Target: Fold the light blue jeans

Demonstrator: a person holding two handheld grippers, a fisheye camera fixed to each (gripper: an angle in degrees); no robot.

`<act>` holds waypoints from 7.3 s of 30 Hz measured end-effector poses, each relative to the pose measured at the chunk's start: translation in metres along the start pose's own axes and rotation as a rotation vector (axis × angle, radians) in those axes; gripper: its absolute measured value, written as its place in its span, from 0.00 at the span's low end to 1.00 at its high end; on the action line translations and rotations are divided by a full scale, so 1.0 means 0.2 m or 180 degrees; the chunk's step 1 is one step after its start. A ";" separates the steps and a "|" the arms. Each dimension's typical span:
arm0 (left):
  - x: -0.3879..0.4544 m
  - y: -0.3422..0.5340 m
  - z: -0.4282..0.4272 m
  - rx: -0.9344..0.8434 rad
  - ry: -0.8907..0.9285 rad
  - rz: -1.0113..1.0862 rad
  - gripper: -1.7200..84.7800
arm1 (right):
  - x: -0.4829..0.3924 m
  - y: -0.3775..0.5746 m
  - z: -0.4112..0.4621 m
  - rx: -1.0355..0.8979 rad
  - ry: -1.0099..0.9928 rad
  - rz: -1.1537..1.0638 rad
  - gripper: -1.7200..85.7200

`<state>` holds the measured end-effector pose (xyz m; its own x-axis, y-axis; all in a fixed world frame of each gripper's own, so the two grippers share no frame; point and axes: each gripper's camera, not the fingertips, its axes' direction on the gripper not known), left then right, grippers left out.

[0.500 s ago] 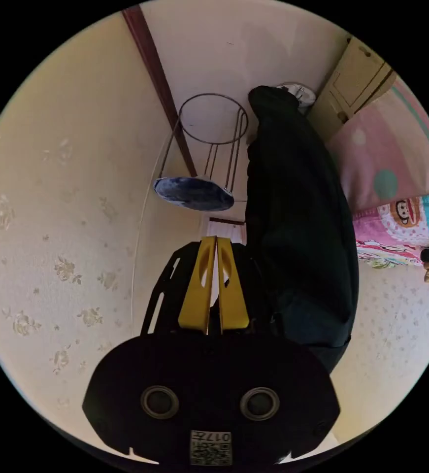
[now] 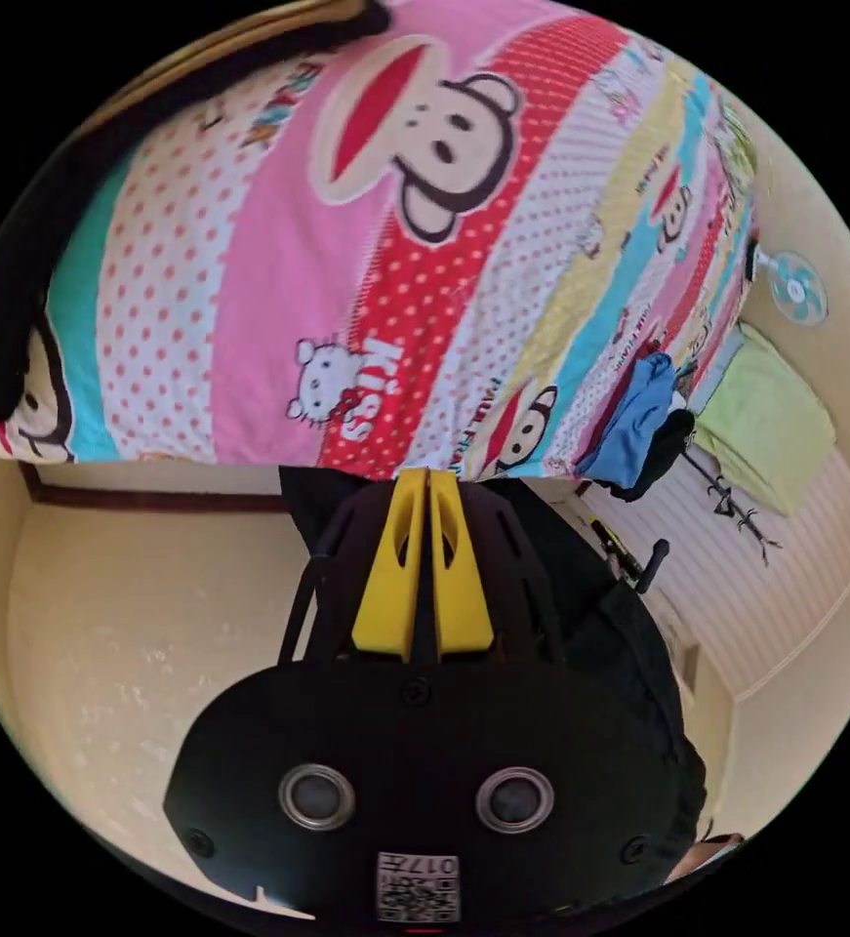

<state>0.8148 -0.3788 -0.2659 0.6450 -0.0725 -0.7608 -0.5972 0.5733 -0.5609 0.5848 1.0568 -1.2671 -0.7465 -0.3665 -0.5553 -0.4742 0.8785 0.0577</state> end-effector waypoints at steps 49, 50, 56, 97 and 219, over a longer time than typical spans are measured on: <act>0.02 0.28 2.17 0.0861 -0.0318 -0.1056 0.01 | 1.29 -0.52 -0.33 0.0802 -0.0469 -0.0649 0.15; 0.01 0.26 2.19 0.0880 -0.0326 -0.1009 0.01 | 1.30 -0.56 -0.24 0.0657 -0.0415 -0.0739 0.12; 0.18 0.14 2.30 0.1247 -0.0322 0.0008 0.02 | 1.37 -0.70 -0.36 0.0726 -0.1028 -0.0992 0.04; 1.09 -0.11 3.67 0.1919 -0.0973 0.2674 0.17 | 1.29 -1.61 -1.42 0.1751 -0.2931 -0.1299 0.05; 0.69 0.16 1.24 0.1958 -0.0991 0.0445 0.11 | -1.23 -1.54 -1.33 0.2039 0.0012 -0.1522 0.11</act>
<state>1.0035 -0.1685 -0.3078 0.7431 0.2199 -0.6320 -0.3656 0.9245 -0.1082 0.7907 0.7947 -0.9274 -0.5322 -0.7480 -0.3965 -0.3839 0.6307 -0.6744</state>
